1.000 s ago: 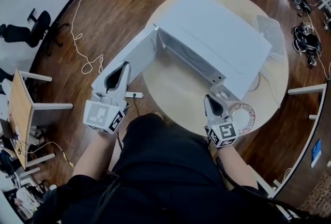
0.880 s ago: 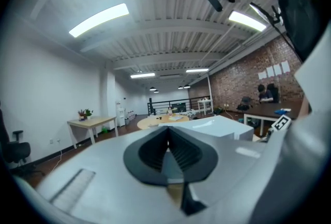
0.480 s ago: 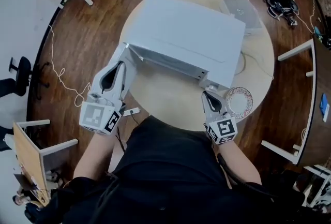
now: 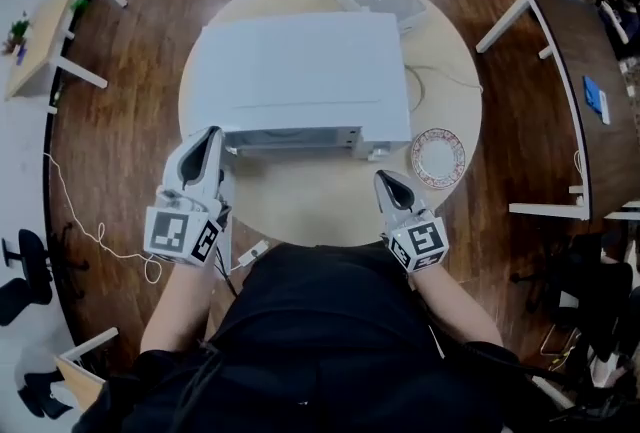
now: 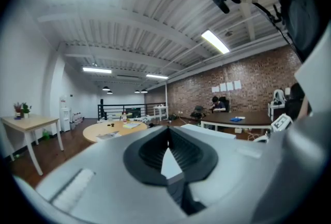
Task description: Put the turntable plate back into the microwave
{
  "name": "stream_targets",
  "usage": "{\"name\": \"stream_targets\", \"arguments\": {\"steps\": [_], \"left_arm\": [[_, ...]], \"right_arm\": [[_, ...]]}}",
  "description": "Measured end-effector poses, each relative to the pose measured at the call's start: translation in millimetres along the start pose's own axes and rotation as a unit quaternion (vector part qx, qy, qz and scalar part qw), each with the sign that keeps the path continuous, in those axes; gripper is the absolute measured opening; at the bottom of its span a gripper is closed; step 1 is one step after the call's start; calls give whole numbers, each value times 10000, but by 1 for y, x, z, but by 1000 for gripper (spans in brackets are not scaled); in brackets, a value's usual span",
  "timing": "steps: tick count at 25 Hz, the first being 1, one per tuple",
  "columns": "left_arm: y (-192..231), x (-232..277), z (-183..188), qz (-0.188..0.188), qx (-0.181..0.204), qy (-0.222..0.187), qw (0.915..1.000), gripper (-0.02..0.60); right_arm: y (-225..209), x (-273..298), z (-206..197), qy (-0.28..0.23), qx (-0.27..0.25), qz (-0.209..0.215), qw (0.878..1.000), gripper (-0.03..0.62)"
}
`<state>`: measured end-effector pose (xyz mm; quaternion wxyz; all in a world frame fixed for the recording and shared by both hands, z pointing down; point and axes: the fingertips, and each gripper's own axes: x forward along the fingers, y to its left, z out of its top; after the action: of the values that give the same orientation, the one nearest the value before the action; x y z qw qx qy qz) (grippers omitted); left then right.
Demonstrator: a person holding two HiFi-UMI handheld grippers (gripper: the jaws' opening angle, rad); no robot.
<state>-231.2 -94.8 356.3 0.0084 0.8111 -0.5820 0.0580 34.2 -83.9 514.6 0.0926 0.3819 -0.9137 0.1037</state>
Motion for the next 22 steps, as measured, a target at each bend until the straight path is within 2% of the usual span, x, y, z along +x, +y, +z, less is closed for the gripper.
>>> {"name": "stream_targets", "arguments": {"steps": [11, 14, 18, 22], "left_arm": [[-12, 42, 2, -1265, -33, -195, 9918, 5], [-16, 42, -2, -1499, -27, -199, 9885, 5], [-27, 41, -2, -1780, -71, -318, 9835, 5], [-30, 45, -2, -1870, -87, -309, 9818, 5]], "right_arm": [[-9, -31, 8, -257, 263, -1396, 9895, 2], [-11, -39, 5, -329, 463, -1720, 9835, 2], [-17, -59, 5, -371, 460, -2127, 9753, 2], [-26, -77, 7, -379, 379, -2310, 9715, 2]]}}
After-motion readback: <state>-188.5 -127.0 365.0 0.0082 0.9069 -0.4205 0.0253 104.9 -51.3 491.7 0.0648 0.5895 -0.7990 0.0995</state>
